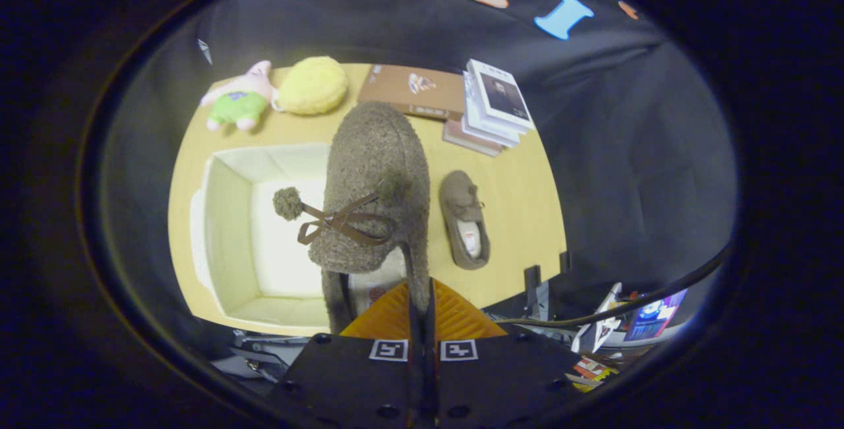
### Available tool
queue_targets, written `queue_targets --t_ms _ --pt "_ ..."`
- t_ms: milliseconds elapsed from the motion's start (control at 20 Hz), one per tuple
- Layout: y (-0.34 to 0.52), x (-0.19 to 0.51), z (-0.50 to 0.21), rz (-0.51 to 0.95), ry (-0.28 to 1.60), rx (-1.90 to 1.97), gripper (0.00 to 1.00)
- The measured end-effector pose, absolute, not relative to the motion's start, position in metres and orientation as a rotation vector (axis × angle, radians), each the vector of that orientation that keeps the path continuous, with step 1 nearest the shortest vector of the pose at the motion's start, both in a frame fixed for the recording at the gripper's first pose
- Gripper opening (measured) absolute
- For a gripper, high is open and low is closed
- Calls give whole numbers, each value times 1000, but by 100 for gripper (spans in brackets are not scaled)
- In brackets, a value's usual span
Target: Open the storage box then place both shoes into the box .Put the left shoe in first, then the right shoe, with the right side of both shoes facing outward in a uniform manner.
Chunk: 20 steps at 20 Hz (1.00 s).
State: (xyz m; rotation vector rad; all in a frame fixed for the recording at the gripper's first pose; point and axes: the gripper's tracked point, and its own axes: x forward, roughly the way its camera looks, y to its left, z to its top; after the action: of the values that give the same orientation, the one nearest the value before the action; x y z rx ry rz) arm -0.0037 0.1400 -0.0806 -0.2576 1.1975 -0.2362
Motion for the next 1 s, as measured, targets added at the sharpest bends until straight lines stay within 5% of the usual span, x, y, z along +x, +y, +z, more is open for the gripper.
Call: queue_targets --t_ms 300,1000 --pt "232 -3 -140 -61 1268 -150 4" --pt "290 4 -276 63 1432 -183 5"
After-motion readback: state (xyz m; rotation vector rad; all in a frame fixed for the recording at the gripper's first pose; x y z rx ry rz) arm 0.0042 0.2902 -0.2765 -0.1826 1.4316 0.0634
